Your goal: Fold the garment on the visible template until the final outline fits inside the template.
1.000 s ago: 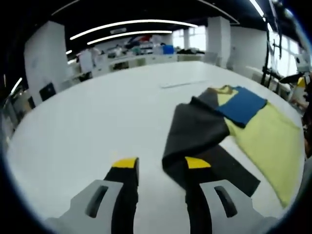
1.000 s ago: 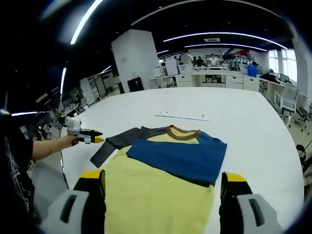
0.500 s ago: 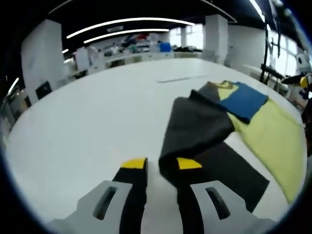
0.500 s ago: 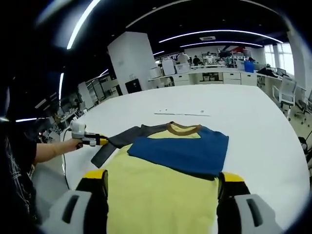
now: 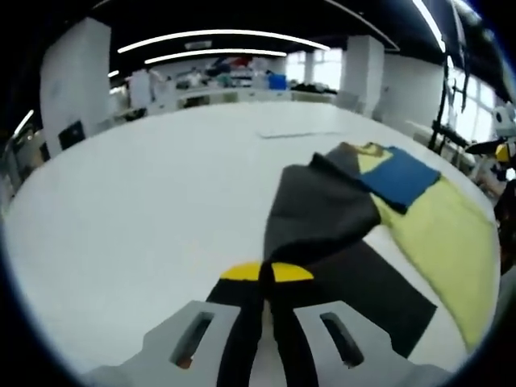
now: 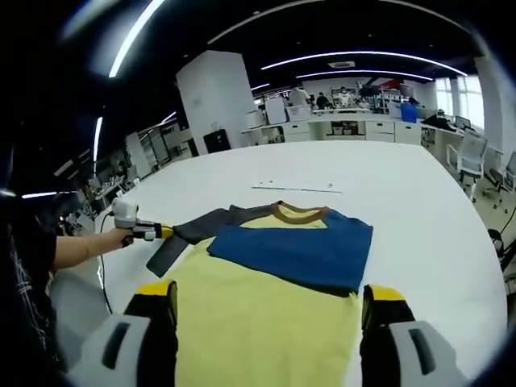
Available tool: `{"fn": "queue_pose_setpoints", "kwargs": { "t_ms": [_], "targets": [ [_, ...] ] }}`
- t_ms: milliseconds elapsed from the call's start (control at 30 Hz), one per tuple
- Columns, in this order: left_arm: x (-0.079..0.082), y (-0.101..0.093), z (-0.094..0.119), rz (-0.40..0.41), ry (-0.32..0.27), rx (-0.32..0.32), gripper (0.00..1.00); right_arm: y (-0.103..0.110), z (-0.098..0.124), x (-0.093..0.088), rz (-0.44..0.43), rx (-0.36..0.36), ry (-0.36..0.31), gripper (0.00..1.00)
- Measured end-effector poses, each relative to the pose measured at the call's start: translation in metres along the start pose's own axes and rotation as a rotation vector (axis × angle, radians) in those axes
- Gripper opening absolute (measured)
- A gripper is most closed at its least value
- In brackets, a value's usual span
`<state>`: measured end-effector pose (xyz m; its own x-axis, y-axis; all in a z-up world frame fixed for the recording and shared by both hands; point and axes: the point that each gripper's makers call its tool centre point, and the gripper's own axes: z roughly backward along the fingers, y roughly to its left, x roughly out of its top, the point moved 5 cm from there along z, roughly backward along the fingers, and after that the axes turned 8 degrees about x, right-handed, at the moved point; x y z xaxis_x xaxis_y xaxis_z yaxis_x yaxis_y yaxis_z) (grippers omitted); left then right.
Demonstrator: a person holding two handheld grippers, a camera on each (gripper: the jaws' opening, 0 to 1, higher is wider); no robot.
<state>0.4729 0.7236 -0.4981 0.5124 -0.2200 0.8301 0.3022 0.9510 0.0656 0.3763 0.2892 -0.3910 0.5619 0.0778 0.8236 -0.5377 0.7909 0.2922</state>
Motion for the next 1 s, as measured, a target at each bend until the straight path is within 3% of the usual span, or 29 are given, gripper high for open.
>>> {"fn": "queue_pose_setpoints", "kwargs": {
  "t_ms": [333, 700, 867, 1000],
  "targets": [
    [-0.01, -0.007, 0.017, 0.015, -0.003, 0.028, 0.0, 0.004, 0.006, -0.003, -0.004, 0.003, 0.003, 0.95],
    [-0.015, -0.011, 0.02, 0.025, -0.002, 0.068, 0.0, 0.008, 0.013, -0.003, 0.012, 0.003, 0.02, 0.96],
    [-0.015, -0.009, 0.018, 0.054, -0.014, 0.073, 0.14, 0.007, 0.015, -0.006, 0.007, -0.005, 0.021, 0.96],
    [-0.013, -0.011, 0.013, 0.106, -0.016, 0.055, 0.11, 0.006, 0.016, -0.007, -0.001, -0.01, 0.019, 0.96]
  ]
}}
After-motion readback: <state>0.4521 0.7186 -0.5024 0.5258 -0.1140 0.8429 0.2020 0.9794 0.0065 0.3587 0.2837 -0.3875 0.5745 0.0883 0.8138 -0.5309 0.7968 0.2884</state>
